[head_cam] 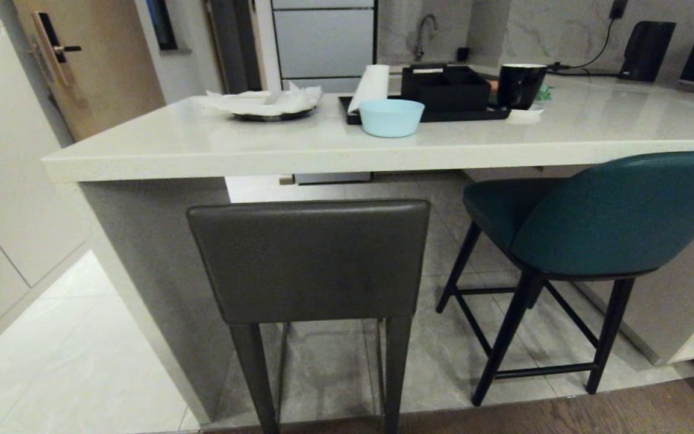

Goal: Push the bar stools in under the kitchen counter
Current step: Pull the blue chair out from under the dining table

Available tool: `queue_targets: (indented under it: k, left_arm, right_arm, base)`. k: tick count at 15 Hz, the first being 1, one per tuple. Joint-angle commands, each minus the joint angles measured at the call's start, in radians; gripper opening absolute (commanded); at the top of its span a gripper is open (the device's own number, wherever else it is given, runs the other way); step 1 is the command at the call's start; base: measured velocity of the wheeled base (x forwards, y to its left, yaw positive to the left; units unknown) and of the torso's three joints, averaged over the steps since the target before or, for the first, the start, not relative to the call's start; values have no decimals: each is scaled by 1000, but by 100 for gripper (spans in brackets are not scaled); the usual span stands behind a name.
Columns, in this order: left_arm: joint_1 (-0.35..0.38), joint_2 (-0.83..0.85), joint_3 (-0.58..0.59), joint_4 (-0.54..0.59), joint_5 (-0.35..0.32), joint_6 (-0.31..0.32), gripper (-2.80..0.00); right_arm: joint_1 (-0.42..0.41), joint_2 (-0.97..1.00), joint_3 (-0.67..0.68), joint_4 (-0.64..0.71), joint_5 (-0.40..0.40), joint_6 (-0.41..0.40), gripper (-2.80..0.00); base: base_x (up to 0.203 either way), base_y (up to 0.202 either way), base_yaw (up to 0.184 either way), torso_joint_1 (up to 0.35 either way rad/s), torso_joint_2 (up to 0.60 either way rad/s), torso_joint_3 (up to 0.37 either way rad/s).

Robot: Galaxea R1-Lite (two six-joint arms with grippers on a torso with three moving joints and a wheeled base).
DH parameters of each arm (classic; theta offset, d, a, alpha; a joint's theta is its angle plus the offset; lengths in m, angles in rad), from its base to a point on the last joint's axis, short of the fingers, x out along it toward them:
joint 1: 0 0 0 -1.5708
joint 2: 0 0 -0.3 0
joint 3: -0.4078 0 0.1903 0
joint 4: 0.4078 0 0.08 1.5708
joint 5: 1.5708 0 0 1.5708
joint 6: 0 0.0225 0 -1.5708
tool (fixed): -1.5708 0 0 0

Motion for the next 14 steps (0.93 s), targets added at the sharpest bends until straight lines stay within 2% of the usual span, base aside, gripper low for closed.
queue_targets:
  k: [1, 14]
  left_arm:
    - [0, 0, 18, 0, 0, -1, -280]
    - [0, 0, 18, 0, 1, -1, -280]
  right_arm:
    - [0, 1, 0, 0, 1, 1, -280]
    - [0, 2, 0, 0, 0, 1, -280]
  base:
    - [0, -200, -9, 6, -2, 1]
    - [0, -196, 1, 2, 1, 3]
